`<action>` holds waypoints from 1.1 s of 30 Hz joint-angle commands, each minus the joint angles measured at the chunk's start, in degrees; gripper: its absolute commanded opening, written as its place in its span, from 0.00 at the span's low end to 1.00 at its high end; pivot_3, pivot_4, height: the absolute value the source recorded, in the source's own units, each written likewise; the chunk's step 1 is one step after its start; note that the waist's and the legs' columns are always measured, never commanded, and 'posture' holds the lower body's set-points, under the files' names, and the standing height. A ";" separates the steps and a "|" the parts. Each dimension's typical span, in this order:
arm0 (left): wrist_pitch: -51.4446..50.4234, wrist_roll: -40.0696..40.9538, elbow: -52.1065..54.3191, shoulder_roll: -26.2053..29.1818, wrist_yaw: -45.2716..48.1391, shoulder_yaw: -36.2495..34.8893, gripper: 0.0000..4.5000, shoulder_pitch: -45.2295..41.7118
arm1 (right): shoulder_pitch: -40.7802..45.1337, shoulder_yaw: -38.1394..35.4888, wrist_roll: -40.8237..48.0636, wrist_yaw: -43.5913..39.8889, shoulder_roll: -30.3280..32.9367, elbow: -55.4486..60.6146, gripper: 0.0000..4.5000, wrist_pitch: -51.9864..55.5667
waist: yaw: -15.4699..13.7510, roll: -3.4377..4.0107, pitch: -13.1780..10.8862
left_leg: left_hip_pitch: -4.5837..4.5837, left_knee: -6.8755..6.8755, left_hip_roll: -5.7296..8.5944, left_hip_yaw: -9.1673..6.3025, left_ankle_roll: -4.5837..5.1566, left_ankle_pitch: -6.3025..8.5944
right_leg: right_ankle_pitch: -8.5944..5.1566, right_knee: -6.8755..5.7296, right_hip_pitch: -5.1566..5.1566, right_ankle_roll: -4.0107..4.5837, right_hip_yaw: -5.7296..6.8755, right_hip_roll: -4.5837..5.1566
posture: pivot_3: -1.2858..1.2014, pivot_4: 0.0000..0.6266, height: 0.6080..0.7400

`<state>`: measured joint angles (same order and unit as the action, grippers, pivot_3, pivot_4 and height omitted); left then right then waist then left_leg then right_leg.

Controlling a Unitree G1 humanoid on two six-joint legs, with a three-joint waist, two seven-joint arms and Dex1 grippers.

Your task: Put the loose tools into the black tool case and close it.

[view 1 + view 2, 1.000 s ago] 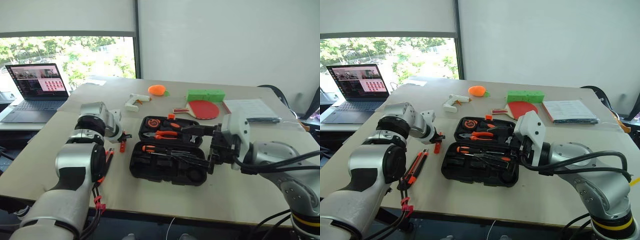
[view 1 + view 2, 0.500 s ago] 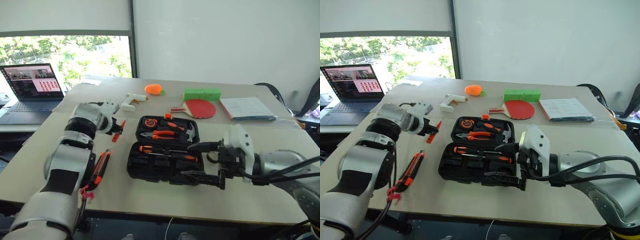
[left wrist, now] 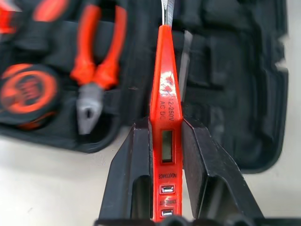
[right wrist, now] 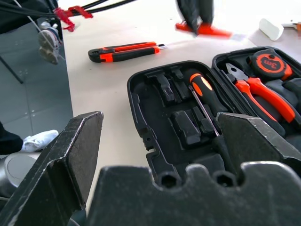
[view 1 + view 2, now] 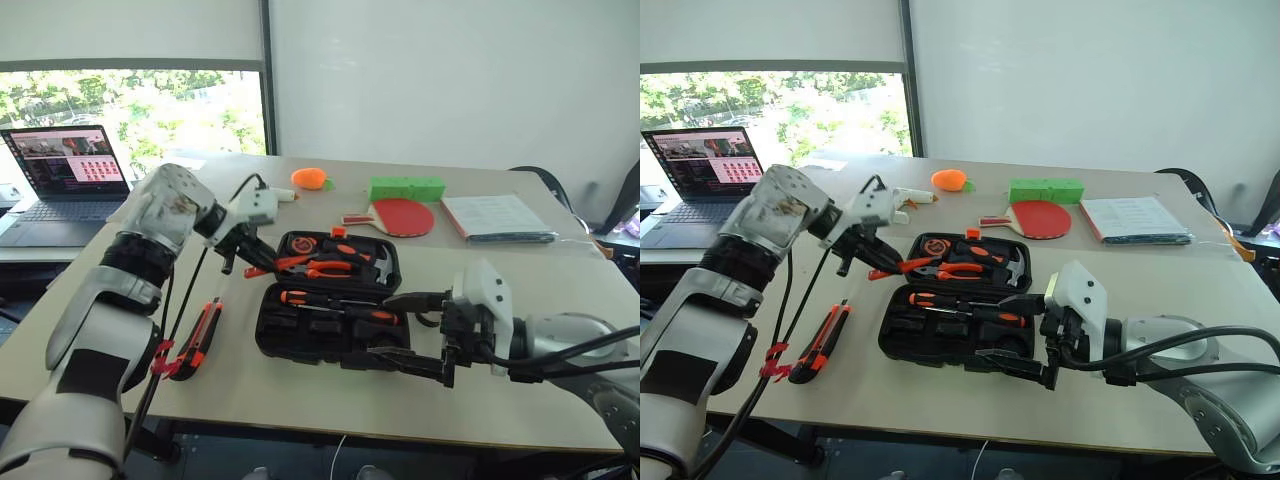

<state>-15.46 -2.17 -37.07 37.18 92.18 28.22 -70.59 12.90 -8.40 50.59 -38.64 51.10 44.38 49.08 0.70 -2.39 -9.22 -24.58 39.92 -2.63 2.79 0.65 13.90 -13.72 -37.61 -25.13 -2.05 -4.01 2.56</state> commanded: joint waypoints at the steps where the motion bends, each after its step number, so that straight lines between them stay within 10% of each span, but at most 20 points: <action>1: 0.90 0.28 6.30 -0.34 0.32 1.93 0.09 1.73 | -0.65 -1.85 0.85 1.89 -0.41 2.89 1.00 -0.68 | 0.01 0.00 0.00 | 0.00 0.01 0.00 0.00 0.00 0.00 | 0.00 0.00 0.00 0.00 -0.01 0.01 | 0.52 0.24 0.97; 33: -8.51 -12.30 10.87 -7.67 -4.16 7.65 0.09 7.14 | -1.24 -0.32 0.82 6.59 -1.89 4.32 1.00 -1.16 | 0.13 0.01 0.01 | 0.12 0.06 0.00 -0.08 0.01 0.00 | 0.00 -0.03 0.12 -0.01 -0.02 -0.05 | 0.52 0.24 0.97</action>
<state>-24.56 -13.54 -25.01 30.03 88.11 35.00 -63.07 10.87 -7.77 50.96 -32.43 49.49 46.77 49.07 0.83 -2.38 -9.21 -24.40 39.98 -2.63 2.72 0.66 13.90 -13.73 -37.64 -24.98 -2.06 -4.03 2.51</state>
